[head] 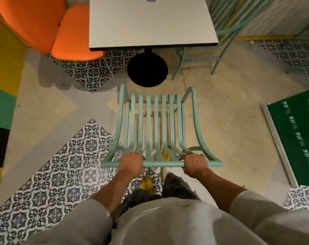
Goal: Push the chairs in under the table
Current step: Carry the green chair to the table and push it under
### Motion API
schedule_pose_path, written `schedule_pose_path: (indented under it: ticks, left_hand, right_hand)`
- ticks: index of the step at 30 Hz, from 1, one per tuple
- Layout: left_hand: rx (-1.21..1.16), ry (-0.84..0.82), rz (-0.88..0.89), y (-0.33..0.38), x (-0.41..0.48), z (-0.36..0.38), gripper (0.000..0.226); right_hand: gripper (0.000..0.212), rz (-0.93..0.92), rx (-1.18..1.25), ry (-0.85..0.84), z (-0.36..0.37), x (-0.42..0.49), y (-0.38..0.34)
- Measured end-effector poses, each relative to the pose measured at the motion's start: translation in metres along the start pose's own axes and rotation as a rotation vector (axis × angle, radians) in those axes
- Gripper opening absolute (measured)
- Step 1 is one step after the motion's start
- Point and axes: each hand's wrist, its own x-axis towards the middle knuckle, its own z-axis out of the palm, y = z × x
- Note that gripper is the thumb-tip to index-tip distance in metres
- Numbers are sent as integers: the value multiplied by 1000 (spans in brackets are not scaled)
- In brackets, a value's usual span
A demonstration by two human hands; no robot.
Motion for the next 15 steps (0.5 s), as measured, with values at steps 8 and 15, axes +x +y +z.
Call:
schedule_pose_path:
  ticks: [8, 15]
  left_hand:
    - [-40, -24, -27, -7, 39, -31, 33]
    - [-83, -9, -49, -12, 92, -74, 25]
  right_hand:
    - [47, -155, -31, 5, -37, 47, 14]
    - [48, -212, 7, 16, -81, 109, 33]
